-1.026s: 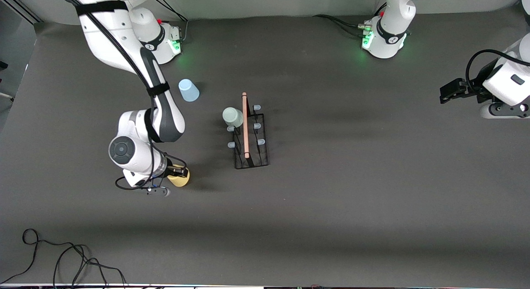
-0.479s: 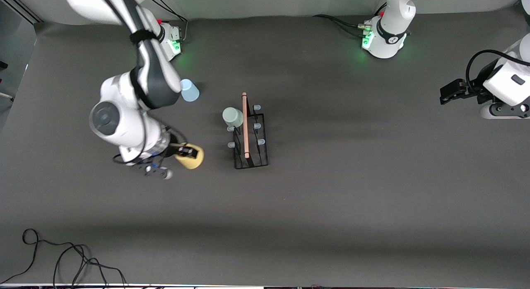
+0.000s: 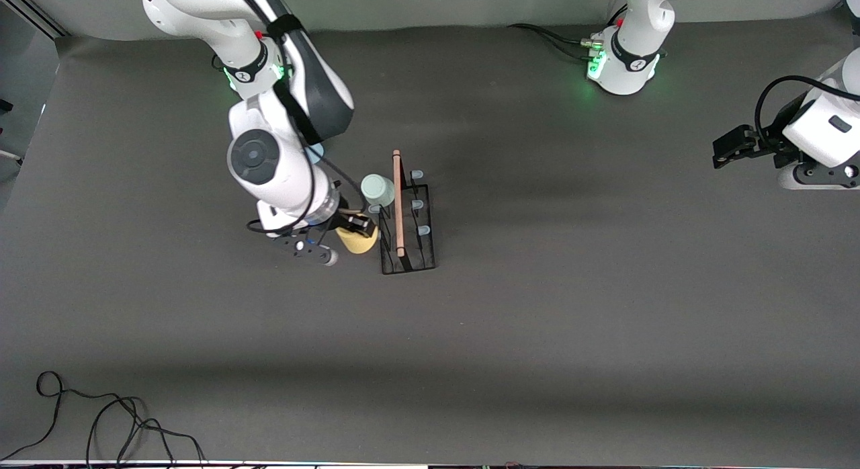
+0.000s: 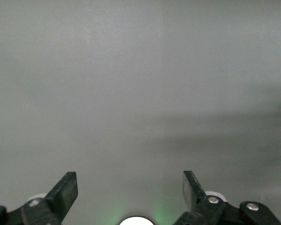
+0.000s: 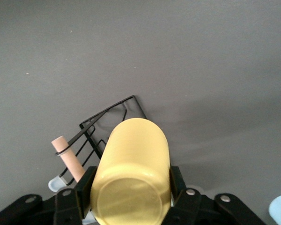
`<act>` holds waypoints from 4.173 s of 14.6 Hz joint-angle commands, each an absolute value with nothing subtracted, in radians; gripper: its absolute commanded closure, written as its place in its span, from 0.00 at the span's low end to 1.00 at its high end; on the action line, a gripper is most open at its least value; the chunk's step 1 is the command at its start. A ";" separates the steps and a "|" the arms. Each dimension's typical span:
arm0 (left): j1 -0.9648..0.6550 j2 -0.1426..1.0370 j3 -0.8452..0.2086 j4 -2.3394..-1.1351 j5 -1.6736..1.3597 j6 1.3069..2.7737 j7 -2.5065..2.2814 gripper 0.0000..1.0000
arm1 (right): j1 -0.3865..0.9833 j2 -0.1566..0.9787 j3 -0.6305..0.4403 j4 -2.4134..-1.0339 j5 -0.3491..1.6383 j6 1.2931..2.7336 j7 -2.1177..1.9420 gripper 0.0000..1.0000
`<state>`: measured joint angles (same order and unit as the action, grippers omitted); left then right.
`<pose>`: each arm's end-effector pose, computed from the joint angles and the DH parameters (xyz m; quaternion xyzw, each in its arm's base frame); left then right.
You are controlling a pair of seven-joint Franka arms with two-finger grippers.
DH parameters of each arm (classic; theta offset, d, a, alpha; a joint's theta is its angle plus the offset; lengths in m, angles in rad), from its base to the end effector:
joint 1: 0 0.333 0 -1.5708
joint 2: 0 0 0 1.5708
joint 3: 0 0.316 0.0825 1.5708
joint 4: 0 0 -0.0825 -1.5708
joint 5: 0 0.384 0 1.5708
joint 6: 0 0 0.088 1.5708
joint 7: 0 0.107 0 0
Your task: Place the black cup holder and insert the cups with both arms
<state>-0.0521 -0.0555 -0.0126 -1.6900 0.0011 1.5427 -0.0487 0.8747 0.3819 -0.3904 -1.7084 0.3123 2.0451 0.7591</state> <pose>0.5300 -0.0344 0.5964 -0.9989 0.0080 0.0458 0.0035 0.5572 0.3392 0.3821 -0.9783 0.1959 0.0431 0.0516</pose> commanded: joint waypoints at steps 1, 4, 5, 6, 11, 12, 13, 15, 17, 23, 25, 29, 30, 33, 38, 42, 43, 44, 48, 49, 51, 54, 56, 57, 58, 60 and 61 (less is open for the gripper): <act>-0.061 -0.074 -0.011 -1.687 0.011 1.539 -0.051 0.00 | 0.897 0.422 -0.402 -1.681 0.318 2.071 0.802 1.00; -0.061 -0.074 -0.011 -1.687 0.011 1.539 -0.051 0.00 | 0.917 0.446 -0.399 -1.681 0.318 2.103 0.827 1.00; -0.061 -0.074 -0.011 -1.687 0.011 1.539 -0.051 0.00 | 0.919 0.454 -0.399 -1.681 0.318 2.111 0.828 1.00; -0.060 -0.074 -0.009 -1.687 0.011 1.540 -0.051 0.00 | 0.920 0.459 -0.399 -1.683 0.318 2.118 0.834 1.00; -0.054 -0.071 -0.009 -1.690 0.006 1.548 -0.049 0.00 | 0.919 0.477 -0.399 -1.677 0.318 2.118 0.844 0.27; -0.054 -0.071 -0.009 -1.692 0.005 1.548 -0.051 0.00 | 0.919 0.476 -0.399 -1.677 0.318 2.117 0.841 0.23; -0.054 -0.071 -0.009 -1.690 0.005 1.549 -0.049 0.00 | 0.917 0.472 -0.399 -1.677 0.318 2.115 0.832 0.23; -0.054 -0.071 -0.009 -1.692 0.005 1.560 -0.051 0.00 | 0.914 0.462 -0.403 -1.675 0.316 2.106 0.822 0.23; -0.057 -0.071 -0.009 -1.687 0.006 1.562 -0.051 0.00 | 0.899 0.422 -0.410 -1.675 0.301 2.064 0.792 0.23; -0.052 -0.064 -0.009 -1.692 0.002 1.582 -0.051 0.00 | 0.902 0.224 -0.641 -1.638 0.244 1.654 0.462 0.24; -0.057 -0.064 -0.008 -1.689 0.017 1.578 -0.051 0.00 | 0.902 0.134 -0.710 -1.638 0.163 1.548 0.333 0.24; -0.052 -0.069 -0.003 -1.686 0.017 1.586 -0.046 0.00 | 0.902 0.009 -0.805 -1.637 0.014 1.474 0.152 0.23; -0.052 -0.069 -0.003 -1.687 0.015 1.586 -0.041 0.00 | 0.902 -0.012 -0.817 -1.631 -0.023 1.474 0.134 0.18; -0.052 -0.069 -0.003 -1.687 0.015 1.594 -0.034 0.00 | 0.900 -0.031 -0.848 -1.611 -0.051 1.480 0.117 0.01; -0.052 -0.071 -0.003 -1.689 0.015 1.592 -0.034 0.00 | 0.897 -0.031 -0.864 -1.618 -0.066 1.483 0.112 0.01; -0.052 -0.072 -0.003 -1.690 0.015 1.591 -0.034 0.00 | 0.897 -0.032 -0.870 -1.620 -0.066 1.482 0.112 0.00; -0.052 -0.072 -0.003 -1.690 0.015 1.591 -0.034 0.00 | 0.896 -0.032 -0.870 -1.621 -0.066 1.480 0.112 0.00; -0.052 -0.072 -0.003 -1.690 0.015 1.591 -0.034 0.00 | 0.896 -0.032 -0.870 -1.621 -0.066 1.480 0.112 0.00; -0.052 -0.074 -0.003 -1.690 0.015 1.589 -0.034 0.00 | 0.658 -0.032 -0.658 -1.635 -0.066 1.480 0.086 0.00; -0.052 -0.074 -0.003 -1.690 0.015 1.591 -0.034 0.00 | 0.570 -0.032 -0.568 -1.637 -0.066 1.479 0.057 0.00; -0.052 -0.074 -0.003 -1.690 0.015 1.591 -0.034 0.00 | 0.436 -0.034 -0.447 -1.637 -0.067 1.479 0.049 0.00; -0.052 -0.072 -0.003 -1.690 0.015 1.591 -0.034 0.00 | 0.238 -0.034 -0.254 -1.637 -0.067 1.485 0.002 0.00; -0.052 -0.074 -0.003 -1.690 0.015 1.592 -0.034 0.00 | 0.190 -0.034 -0.226 -1.637 -0.067 1.502 -0.050 0.00; -0.052 -0.072 -0.003 -1.690 0.015 1.592 -0.034 0.00 | 0.180 -0.034 -0.224 -1.637 -0.067 1.511 -0.052 0.00; -0.052 -0.072 -0.003 -1.690 0.015 1.592 -0.034 0.00 | 0.157 -0.032 -0.216 -1.635 -0.063 1.519 -0.055 0.00; -0.052 -0.072 -0.003 -1.690 0.015 1.592 -0.035 0.00 | 0.150 -0.026 -0.209 -1.625 -0.058 1.528 -0.054 0.00; -0.054 -0.072 -0.003 -1.690 0.015 1.592 -0.035 0.00 | 0.150 -0.014 -0.207 -1.603 -0.057 1.526 -0.052 0.00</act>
<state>-0.0500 -0.0580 -0.0048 -1.6888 0.0012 1.5870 -0.0484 0.1650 -0.0253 -0.2287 -1.6318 -0.0462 1.5193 -0.0337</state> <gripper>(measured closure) 0.000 0.000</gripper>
